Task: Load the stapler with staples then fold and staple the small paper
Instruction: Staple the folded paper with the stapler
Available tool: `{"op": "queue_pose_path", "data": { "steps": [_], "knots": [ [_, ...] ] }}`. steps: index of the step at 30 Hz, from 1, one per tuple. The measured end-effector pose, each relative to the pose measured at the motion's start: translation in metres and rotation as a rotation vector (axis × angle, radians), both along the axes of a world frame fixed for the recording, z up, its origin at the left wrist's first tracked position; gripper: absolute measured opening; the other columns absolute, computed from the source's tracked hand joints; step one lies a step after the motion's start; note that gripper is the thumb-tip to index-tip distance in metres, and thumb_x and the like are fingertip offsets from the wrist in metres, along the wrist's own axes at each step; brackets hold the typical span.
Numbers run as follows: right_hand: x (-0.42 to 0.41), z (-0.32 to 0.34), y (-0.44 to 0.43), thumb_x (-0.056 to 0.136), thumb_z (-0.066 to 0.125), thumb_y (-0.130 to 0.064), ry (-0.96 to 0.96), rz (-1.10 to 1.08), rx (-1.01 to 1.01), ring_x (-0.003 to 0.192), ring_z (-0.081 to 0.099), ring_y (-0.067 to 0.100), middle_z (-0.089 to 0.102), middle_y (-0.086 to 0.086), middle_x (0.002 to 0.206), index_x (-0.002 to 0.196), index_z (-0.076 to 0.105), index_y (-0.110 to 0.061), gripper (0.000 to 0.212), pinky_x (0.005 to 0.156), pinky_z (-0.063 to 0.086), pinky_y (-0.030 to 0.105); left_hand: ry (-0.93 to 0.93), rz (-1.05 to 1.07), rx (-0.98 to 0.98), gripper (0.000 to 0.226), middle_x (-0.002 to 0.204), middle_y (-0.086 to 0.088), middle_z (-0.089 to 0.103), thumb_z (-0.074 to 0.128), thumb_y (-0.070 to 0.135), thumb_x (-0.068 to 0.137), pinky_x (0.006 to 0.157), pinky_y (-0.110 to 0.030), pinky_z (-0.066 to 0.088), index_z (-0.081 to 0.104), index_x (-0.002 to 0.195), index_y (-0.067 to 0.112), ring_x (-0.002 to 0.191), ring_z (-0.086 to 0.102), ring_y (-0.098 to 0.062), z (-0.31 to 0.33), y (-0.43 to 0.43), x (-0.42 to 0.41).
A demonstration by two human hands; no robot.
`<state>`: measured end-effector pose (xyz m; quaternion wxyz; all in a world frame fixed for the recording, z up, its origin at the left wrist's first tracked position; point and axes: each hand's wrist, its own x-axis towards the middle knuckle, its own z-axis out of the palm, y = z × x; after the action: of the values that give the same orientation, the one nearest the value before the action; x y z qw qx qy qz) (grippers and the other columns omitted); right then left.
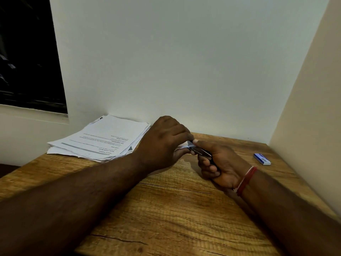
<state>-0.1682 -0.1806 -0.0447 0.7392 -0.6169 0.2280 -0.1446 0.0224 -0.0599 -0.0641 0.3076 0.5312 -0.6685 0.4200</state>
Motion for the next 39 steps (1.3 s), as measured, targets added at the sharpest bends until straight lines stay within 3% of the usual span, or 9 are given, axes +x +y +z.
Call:
{"op": "queue_pose_path", "data": {
  "steps": [10, 18, 27, 33, 39],
  "knots": [
    [0.0, 0.003, 0.007, 0.106, 0.065, -0.037, -0.025, 0.012, 0.054, 0.03, 0.03, 0.008, 0.042, 0.003, 0.051, 0.094, 0.069, -0.005, 0.035, 0.031, 0.02, 0.015, 0.024, 0.029, 0.017, 0.032, 0.106, -0.005, 0.072, 0.092, 0.025, 0.087, 0.095, -0.046, 0.047, 0.077, 0.112, 0.013, 0.099, 0.065, -0.032, 0.0, 0.003, -0.009],
    [0.002, 0.002, 0.009, 0.109, 0.062, -0.033, -0.034, 0.012, 0.106, 0.03, 0.028, 0.007, 0.039, 0.002, 0.051, 0.09, 0.067, -0.004, 0.035, 0.03, 0.021, 0.015, 0.002, 0.033, 0.032, 0.027, 0.105, -0.003, 0.073, 0.082, 0.015, 0.085, 0.11, -0.048, 0.045, 0.077, 0.111, 0.012, 0.106, 0.068, -0.03, -0.002, 0.005, -0.01],
    [0.002, 0.003, 0.011, 0.11, 0.06, -0.03, -0.029, 0.029, 0.154, 0.029, 0.028, 0.006, 0.038, 0.001, 0.05, 0.089, 0.065, -0.004, 0.033, 0.03, 0.021, 0.014, -0.017, 0.004, 0.027, 0.027, 0.097, -0.005, 0.075, 0.081, 0.001, 0.082, 0.108, -0.045, 0.046, 0.08, 0.107, 0.01, 0.097, 0.068, -0.029, -0.001, 0.003, -0.01],
    [0.002, 0.001, 0.009, 0.109, 0.061, -0.029, -0.034, 0.021, 0.156, 0.029, 0.028, 0.007, 0.039, 0.002, 0.05, 0.092, 0.066, -0.003, 0.032, 0.029, 0.022, 0.014, 0.02, -0.028, 0.048, 0.027, 0.102, -0.004, 0.075, 0.088, 0.01, 0.086, 0.103, -0.046, 0.049, 0.079, 0.112, 0.012, 0.1, 0.068, -0.03, -0.004, 0.0, -0.004],
    [0.0, 0.002, 0.004, 0.107, 0.064, -0.039, -0.027, 0.047, 0.1, 0.031, 0.034, 0.007, 0.044, 0.003, 0.054, 0.102, 0.07, -0.004, 0.036, 0.031, 0.021, 0.015, 0.155, -0.027, 0.061, 0.039, 0.113, -0.001, 0.08, 0.089, 0.021, 0.094, 0.093, -0.044, 0.054, 0.077, 0.131, 0.016, 0.102, 0.07, -0.029, -0.009, -0.001, 0.008]
  ]
}}
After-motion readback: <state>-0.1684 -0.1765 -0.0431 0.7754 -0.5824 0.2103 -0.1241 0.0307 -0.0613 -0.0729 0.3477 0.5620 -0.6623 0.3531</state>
